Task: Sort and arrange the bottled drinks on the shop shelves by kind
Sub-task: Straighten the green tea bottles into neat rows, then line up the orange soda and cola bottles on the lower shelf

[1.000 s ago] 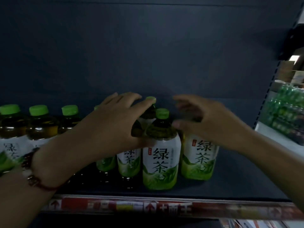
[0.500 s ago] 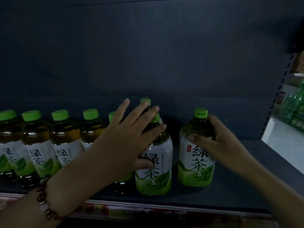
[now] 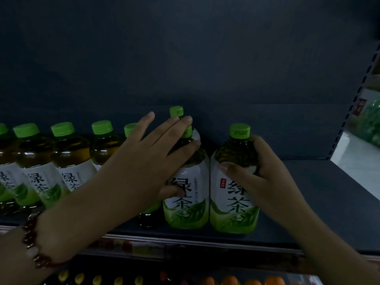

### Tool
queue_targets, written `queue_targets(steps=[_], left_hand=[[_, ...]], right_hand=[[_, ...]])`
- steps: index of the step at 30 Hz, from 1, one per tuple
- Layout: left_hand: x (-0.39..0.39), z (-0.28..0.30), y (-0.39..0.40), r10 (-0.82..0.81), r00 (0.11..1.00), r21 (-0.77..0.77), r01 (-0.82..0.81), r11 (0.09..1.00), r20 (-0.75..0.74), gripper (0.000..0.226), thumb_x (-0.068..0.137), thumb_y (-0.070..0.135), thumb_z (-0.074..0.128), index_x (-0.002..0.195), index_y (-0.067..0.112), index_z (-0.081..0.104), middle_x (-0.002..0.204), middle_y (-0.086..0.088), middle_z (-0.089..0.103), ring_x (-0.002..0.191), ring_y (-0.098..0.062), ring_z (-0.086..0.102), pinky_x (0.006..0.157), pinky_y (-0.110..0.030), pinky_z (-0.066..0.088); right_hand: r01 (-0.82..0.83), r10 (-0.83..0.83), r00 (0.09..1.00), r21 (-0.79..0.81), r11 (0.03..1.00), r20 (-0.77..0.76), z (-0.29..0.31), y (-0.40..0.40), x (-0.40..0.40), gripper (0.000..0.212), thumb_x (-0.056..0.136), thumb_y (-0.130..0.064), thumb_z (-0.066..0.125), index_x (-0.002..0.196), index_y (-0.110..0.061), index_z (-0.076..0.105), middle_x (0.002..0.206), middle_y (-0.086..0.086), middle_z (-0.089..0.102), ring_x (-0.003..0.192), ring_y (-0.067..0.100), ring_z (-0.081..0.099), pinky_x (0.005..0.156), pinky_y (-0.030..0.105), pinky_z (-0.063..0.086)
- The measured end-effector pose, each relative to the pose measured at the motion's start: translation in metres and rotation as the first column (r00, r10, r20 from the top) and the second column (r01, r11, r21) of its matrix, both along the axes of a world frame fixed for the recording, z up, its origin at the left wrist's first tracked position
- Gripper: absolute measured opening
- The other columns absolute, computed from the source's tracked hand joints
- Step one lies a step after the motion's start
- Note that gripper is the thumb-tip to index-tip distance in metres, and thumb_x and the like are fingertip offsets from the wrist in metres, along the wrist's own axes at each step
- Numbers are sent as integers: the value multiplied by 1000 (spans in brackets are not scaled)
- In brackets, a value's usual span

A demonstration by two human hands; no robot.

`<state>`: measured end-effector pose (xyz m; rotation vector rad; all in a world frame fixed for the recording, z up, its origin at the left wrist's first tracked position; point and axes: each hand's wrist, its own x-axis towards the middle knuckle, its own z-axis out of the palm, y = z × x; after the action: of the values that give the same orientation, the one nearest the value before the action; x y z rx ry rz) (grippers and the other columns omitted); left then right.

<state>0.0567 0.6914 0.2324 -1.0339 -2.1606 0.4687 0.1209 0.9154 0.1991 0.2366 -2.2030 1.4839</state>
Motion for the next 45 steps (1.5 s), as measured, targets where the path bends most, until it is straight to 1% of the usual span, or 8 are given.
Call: queue_targets(steps=[6, 11, 14, 16, 19, 23, 31, 45], left_hand=[[1, -2, 0, 18, 1000, -9, -17, 1000, 26, 99, 64, 66, 74, 144, 15, 45, 155, -23, 30, 141, -36, 34, 112, -56, 22], [14, -8, 8, 31, 994, 123, -44, 991, 106, 85, 85, 75, 43, 151, 22, 33, 158, -18, 25, 146, -34, 25, 116, -56, 18], [23, -5, 28, -19, 989, 267, -21, 963, 148, 83, 88, 74, 39, 154, 26, 24, 157, -18, 29, 145, -37, 26, 116, -59, 22], [26, -5, 46, -47, 993, 291, 14, 957, 107, 88, 84, 73, 45, 155, 25, 22, 155, -19, 31, 144, -40, 27, 115, -60, 24], [27, -8, 67, -108, 991, 263, 83, 961, 83, 91, 79, 72, 47, 153, 24, 25, 149, -17, 41, 142, -39, 30, 114, -60, 24], [26, -20, 75, -140, 988, 296, 113, 948, 72, 79, 77, 67, 50, 143, 24, 43, 147, -18, 42, 144, -37, 25, 115, -58, 23], [19, -30, 73, -191, 979, 356, 151, 922, 77, 69, 81, 58, 52, 141, 26, 44, 142, -7, 52, 146, -37, 24, 117, -55, 23], [18, -33, 73, -202, 976, 362, 159, 918, 84, 67, 84, 58, 47, 141, 25, 39, 143, -9, 51, 145, -34, 29, 116, -46, 17]], right_hand=[[21, -20, 1000, 73, 997, -17, 0, -1, -1, 21, 82, -39, 67, 100, -37, 56, 88, -9, 65, 77, 3, 63, 61, 16, 49], [-100, 79, 966, 76, 992, 246, 35, 28, -6, 61, 62, -93, 35, 108, -58, 54, 105, -27, 65, 98, -8, 60, 87, 24, 47], [63, -74, 997, 265, 962, 30, 90, 27, -31, 45, 79, -81, 35, 110, -54, 52, 105, -31, 56, 98, -14, 51, 89, 22, 41], [58, -22, 996, 458, 887, -83, 121, 11, -59, 37, 89, -57, 50, 122, -40, 54, 112, -23, 57, 101, -10, 53, 90, 19, 42], [-214, 96, 976, 778, 591, 196, 138, -16, -100, 55, 90, -47, 58, 140, -30, 44, 136, -9, 52, 125, 8, 49, 99, 24, 37], [-406, 79, 910, 834, 372, 408, 135, -29, -142, 56, 88, -45, 62, 139, -26, 48, 135, -7, 56, 122, 12, 52, 105, 30, 39], [-418, 236, 907, 688, 594, 348, 103, -28, -169, 21, 83, -33, 72, 90, -33, 53, 86, -8, 65, 84, 14, 63, 85, 44, 52], [-171, -16, 974, 784, 596, 225, 109, 52, -124, 25, 84, -39, 70, 100, -24, 58, 81, -14, 57, 74, 3, 54, 63, 22, 40]])
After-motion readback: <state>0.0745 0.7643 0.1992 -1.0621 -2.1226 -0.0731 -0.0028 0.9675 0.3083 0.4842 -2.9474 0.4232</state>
